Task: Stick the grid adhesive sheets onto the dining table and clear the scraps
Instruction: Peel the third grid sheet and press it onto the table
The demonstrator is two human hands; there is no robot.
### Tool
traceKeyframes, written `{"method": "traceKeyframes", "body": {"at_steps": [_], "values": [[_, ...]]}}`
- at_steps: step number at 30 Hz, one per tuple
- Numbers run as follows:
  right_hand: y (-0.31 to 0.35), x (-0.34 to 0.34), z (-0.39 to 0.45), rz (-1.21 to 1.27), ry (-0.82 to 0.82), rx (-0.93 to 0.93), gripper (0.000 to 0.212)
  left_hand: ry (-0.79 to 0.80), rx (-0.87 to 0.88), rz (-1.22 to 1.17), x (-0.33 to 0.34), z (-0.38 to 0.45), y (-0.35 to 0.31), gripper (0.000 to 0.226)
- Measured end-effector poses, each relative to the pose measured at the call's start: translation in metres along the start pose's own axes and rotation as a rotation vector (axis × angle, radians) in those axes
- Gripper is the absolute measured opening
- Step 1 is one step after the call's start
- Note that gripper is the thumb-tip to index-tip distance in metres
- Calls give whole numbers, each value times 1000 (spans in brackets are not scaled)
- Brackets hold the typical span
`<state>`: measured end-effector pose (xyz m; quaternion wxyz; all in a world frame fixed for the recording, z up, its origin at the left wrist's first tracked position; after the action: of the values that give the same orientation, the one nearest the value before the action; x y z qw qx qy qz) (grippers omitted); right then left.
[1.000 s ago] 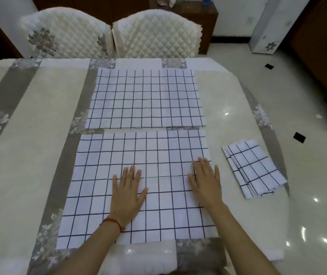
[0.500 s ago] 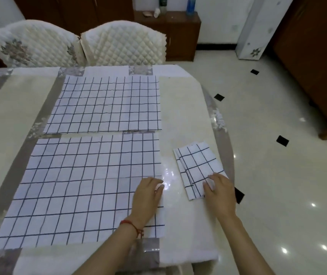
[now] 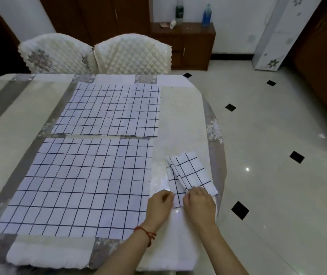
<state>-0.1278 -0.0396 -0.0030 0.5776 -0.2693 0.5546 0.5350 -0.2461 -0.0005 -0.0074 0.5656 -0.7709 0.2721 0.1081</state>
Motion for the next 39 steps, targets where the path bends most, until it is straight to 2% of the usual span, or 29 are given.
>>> {"method": "traceKeyframes", "body": {"at_steps": [2,5,7,9,10,12,15,17,19,21,26,28,30,33,35,39], "values": [[2,-12,4,23,-94,-48,26,35,-120,-214,2,-2,-13,23],[9,-21,2,69,-222,-164,25,98,-233,-482,3,-2,-30,27],[15,-24,-3,110,-286,-291,29,35,-290,-546,-1,0,-37,27],[20,-27,-7,200,-250,-366,35,-75,-325,-565,-9,2,-39,28],[22,-27,-9,282,-220,-305,33,-108,-323,-573,-16,2,-37,31],[25,-26,-9,530,-103,48,27,-127,-297,-578,-33,-2,-36,31],[30,-25,-2,814,117,531,43,-110,-247,-608,-63,-11,-35,20],[37,-27,7,998,241,705,42,-147,-230,-619,-83,-17,-32,19],[53,-30,11,1260,403,769,22,-200,-229,-614,-104,-24,-25,18],[73,-35,10,1383,491,728,18,-257,-231,-604,-124,-32,-16,17],[139,-44,7,1303,550,437,16,-472,-284,-626,-180,-57,13,6],[172,-51,3,1283,569,337,15,-594,-283,-533,-204,-74,30,35],[196,-56,1,1282,577,251,21,-659,-174,-358,-217,-92,35,47],[243,-68,-13,1246,628,95,31,-684,13,-224,-241,-127,37,27],[276,-76,-28,1252,685,38,24,-685,72,-210,-258,-151,37,23],[340,-92,-66,1279,735,-100,36,-765,104,-290,-298,-199,52,39]]}}
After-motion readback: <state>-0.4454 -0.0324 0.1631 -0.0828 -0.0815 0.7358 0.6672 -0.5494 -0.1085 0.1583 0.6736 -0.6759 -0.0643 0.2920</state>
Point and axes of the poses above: each hand's wrist, its own z-axis towards the middle knuckle, its own x-axis out of the palm, y = z × x, the point moved 1 cm from there along z, towards the middle knuckle, and after that the axes turned 6 degrees about -y, right-handed, at the moved point
